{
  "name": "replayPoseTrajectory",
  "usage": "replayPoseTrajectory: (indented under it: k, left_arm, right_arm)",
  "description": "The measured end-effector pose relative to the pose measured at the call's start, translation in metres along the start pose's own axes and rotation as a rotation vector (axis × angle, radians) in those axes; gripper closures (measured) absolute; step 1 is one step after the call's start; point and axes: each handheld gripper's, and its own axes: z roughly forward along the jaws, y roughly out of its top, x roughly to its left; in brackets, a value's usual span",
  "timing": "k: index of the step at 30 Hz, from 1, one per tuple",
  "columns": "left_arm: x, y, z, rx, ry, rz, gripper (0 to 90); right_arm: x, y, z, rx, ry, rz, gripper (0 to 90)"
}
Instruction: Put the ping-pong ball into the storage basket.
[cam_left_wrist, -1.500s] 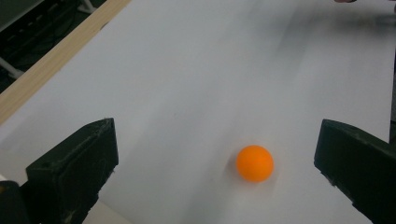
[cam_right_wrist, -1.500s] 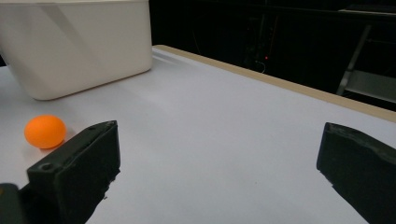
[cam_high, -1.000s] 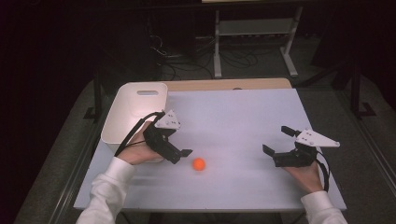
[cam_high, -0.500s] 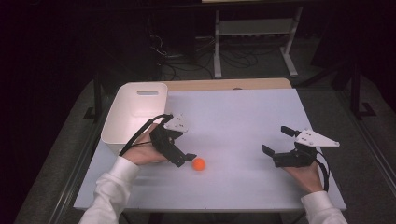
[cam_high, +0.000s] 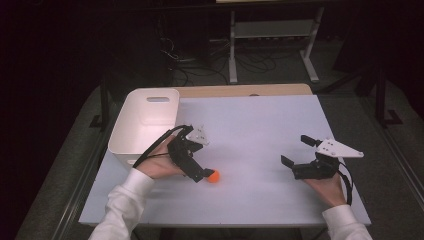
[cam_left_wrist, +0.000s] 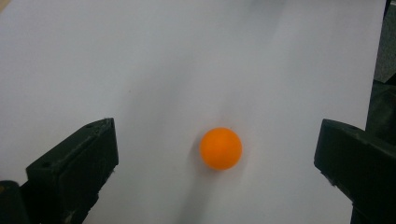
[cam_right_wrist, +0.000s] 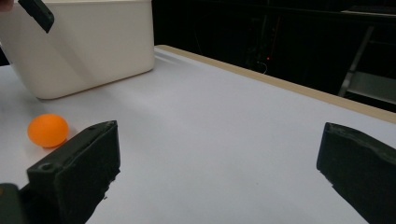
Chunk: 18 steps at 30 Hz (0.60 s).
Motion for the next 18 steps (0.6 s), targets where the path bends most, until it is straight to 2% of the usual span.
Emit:
replayPoseTrajectory:
  k: [8,10,18]
  left_arm:
    - [-0.003,0.002,0.006,0.003,-0.002,-0.019,0.0]
    - [-0.003,0.003,0.007,0.008,-0.004,-0.011,0.0]
    - [-0.005,0.004,0.014,0.027,-0.037,-0.018,0.0]
  right_arm:
    - [0.0,0.0,0.0,-0.001,0.001,-0.003,0.0]
    - [0.0,0.0,0.0,0.0,0.001,-0.007,0.0]
    - [0.001,0.0,0.0,0.009,0.002,-0.002,0.0]
